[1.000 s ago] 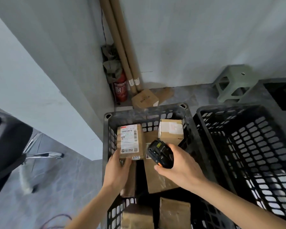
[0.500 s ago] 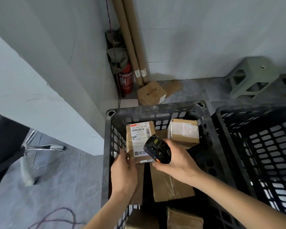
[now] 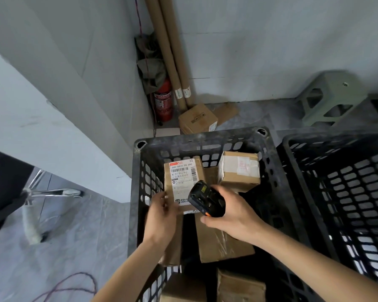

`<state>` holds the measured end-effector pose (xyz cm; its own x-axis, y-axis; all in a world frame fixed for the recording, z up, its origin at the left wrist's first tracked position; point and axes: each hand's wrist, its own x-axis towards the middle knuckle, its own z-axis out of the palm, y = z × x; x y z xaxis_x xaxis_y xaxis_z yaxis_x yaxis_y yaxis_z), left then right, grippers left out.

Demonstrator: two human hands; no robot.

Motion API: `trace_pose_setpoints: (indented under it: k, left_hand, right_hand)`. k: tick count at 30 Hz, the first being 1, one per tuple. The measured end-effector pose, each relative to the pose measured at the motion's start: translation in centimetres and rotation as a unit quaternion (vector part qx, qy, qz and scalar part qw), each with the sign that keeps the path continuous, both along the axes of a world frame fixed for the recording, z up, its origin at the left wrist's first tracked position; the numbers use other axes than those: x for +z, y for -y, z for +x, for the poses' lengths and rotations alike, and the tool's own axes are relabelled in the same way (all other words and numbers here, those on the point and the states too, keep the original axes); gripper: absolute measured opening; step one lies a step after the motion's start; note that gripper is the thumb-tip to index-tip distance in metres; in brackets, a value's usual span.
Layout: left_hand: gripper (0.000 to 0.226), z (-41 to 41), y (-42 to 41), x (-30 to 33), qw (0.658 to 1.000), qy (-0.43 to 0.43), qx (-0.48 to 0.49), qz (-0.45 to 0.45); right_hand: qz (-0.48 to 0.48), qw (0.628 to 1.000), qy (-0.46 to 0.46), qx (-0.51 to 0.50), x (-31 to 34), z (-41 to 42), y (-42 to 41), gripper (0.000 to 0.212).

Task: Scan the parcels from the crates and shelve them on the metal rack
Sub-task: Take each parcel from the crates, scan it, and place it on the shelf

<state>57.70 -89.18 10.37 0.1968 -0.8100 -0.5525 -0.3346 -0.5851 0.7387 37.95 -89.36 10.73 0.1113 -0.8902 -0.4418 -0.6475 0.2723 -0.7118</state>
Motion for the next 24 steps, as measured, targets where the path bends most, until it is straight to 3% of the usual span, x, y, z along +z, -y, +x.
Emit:
trace_pose_setpoints:
  k: [3, 8, 15, 24]
  left_hand:
    - [0.043, 0.1, -0.8, 0.9, 1.000, 0.013, 0.002, -0.026]
    - [0.061, 0.5, -2.6, 3.4, 0.999, 0.003, -0.005, -0.051]
    - [0.044, 1.1, -5.1, 10.1, 0.989, -0.080, 0.001, -0.123]
    - [0.043, -0.8, -8.6, 20.9, 0.953, -0.169, -0.122, -0.218]
  right_hand:
    - [0.002, 1.000, 0.013, -0.004, 0.9, 0.2, -1.0, 0.074]
    - [-0.009, 0.999, 0.033, -0.022, 4.0, 0.1, -3.3, 0.064]
    - [-0.035, 0.995, 0.071, -0.056, 11.9, -0.3, -7.4, 0.060]
    - [-0.099, 0.985, 0.071, -0.120, 24.2, -1.6, -16.1, 0.055]
